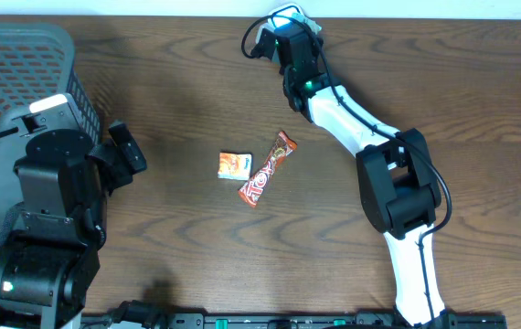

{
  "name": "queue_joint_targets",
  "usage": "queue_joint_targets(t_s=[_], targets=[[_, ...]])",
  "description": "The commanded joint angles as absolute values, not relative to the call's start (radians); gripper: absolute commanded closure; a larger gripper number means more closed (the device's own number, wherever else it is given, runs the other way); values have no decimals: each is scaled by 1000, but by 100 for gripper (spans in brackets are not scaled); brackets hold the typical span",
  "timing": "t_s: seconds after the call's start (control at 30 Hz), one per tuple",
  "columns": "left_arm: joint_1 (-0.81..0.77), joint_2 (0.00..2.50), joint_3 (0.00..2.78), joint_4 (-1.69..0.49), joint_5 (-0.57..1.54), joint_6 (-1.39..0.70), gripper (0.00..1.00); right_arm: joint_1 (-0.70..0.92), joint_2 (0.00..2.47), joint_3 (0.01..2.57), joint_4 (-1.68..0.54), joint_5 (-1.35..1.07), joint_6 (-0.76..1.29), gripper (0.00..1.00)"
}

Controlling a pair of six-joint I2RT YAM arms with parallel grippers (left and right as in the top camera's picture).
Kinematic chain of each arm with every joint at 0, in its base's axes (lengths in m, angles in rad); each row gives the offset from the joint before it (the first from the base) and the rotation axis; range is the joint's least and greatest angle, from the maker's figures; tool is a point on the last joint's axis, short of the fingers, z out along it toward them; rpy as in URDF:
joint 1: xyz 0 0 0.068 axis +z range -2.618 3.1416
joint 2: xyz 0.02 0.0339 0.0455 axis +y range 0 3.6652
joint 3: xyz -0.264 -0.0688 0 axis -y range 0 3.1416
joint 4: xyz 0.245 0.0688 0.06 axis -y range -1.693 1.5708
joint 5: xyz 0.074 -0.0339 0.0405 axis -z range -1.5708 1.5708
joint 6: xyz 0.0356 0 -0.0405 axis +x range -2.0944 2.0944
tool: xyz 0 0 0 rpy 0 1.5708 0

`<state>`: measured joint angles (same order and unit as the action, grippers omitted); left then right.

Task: Scan the item barcode
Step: 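Hold the wipes pack barcode in front of the scanner window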

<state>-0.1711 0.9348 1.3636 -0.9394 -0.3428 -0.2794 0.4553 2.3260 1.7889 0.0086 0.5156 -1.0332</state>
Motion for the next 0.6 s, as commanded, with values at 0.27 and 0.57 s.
queue_joint_targets(t_s=[0.27, 0.57], targets=[[-167, 933, 1370, -942, -353, -263, 2, 439, 2163, 1809, -315, 549, -816, 99], [-167, 933, 1370, -942, -353, -263, 2, 246, 1994, 1809, -634, 514, -579, 99]])
